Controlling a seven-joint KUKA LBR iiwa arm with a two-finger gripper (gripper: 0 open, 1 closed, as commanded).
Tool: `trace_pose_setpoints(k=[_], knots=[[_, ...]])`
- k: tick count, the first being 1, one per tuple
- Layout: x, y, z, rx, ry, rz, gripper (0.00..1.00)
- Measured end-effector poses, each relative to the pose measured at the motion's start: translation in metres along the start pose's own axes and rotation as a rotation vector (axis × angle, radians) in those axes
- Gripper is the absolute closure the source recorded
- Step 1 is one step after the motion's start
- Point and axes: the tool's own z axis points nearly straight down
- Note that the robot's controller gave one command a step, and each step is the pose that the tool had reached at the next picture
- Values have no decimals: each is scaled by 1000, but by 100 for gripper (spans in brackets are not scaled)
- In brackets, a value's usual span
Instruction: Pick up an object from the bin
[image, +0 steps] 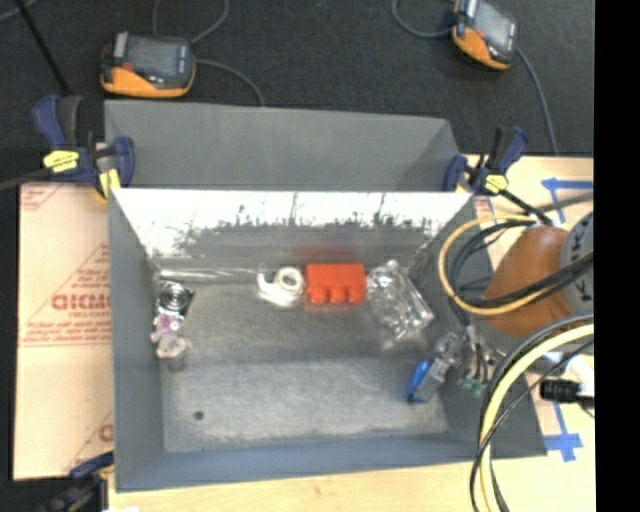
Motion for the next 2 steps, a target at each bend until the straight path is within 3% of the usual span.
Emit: trace_pose_setpoints(k=[1, 2], knots=[[-8, 10, -125, 0, -7, 14, 100], [-3, 31, -216, 3, -3, -839, 100]])
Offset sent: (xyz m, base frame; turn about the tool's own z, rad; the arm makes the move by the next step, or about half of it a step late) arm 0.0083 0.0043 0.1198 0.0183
